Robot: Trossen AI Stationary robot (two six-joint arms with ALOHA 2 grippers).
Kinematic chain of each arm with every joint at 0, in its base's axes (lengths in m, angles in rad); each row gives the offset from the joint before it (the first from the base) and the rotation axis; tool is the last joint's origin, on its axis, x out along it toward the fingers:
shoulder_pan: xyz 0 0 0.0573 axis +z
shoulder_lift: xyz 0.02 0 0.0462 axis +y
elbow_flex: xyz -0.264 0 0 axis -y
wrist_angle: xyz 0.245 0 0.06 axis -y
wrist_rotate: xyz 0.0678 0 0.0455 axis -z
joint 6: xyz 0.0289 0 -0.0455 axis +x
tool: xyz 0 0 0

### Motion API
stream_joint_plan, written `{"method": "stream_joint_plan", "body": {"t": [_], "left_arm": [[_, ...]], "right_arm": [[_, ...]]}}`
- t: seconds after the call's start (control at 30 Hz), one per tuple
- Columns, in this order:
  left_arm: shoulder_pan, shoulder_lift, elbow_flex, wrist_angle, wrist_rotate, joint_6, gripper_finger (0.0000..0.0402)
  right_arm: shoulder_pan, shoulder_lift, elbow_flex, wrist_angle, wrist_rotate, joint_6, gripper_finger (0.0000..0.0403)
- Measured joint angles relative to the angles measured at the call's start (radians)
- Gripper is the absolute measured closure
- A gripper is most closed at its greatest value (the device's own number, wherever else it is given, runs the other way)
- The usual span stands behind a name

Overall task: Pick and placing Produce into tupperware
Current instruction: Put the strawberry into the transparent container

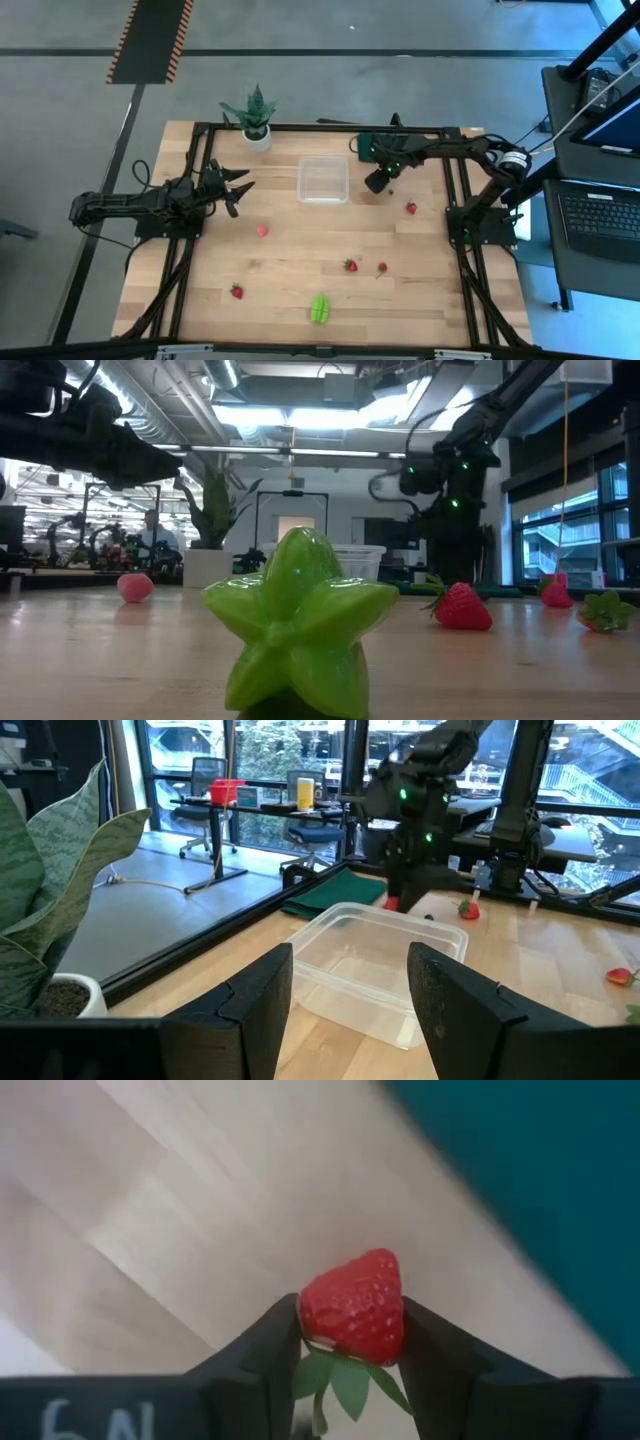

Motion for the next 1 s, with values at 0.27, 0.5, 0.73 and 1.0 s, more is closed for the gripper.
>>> {"method": "stream_joint_plan", "body": {"t": [0.27, 0.5, 0.73, 1.0], "left_arm": [[0.0, 0.0, 0.0, 0.0, 0.0, 0.0, 0.0209], [0.0, 0.0, 0.0, 0.0, 0.0, -0.001, 0.0209], [0.0, 0.0, 0.0, 0.0, 0.0, -0.001, 0.0209], [0.0, 0.0, 0.0, 0.0, 0.0, -0.001, 0.0209]], "right_arm": [[0.005, 0.0, 0.229, -0.018, -0.139, -0.068, 0.0242], [0.075, -0.002, 0.437, 0.002, -0.192, -0.142, 0.026], [0.167, 0.04, 0.498, 0.069, -0.192, -0.175, 0.0243], [0.211, 0.198, 0.494, 0.092, -0.192, -0.179, 0.0255]]}}
